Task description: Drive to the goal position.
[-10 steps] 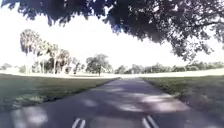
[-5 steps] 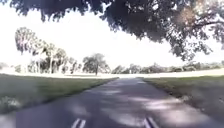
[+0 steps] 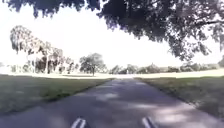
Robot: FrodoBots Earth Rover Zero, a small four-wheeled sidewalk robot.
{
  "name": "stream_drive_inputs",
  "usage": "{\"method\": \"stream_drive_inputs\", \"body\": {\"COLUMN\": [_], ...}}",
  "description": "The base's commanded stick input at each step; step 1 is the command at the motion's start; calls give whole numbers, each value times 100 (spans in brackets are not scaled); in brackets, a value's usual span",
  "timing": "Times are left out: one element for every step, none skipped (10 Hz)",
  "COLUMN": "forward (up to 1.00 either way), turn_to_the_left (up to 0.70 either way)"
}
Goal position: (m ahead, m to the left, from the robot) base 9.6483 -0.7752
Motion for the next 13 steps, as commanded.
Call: {"method": "stream_drive_inputs", "body": {"forward": [85,85,85,85,85,85,85,85,85,85,85,85,85], "turn_to_the_left": [0,0,0,0,0,0,0,0,0,0,0,0,0]}}
